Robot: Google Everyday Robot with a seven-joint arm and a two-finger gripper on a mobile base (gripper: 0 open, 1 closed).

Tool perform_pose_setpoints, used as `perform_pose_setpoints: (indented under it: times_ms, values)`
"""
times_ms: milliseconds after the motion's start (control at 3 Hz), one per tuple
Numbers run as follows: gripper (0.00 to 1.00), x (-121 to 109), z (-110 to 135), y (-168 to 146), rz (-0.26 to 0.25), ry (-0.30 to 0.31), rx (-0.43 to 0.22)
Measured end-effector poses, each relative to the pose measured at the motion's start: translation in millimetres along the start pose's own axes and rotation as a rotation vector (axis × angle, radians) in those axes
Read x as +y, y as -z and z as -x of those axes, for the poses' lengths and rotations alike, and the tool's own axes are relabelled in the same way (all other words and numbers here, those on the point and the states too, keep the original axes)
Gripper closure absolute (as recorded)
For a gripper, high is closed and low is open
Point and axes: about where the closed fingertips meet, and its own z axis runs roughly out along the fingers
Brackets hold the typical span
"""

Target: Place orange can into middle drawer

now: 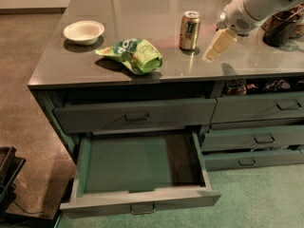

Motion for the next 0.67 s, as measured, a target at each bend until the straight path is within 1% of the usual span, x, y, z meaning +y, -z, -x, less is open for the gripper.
perform_pose_setpoints:
  times_ms: [333, 667]
  values:
    - [0.0, -16, 5, -19, -0.027, -0.019, -0.034]
    - [0.0, -29, 12, -38, -0.042, -0.043, -0.072]
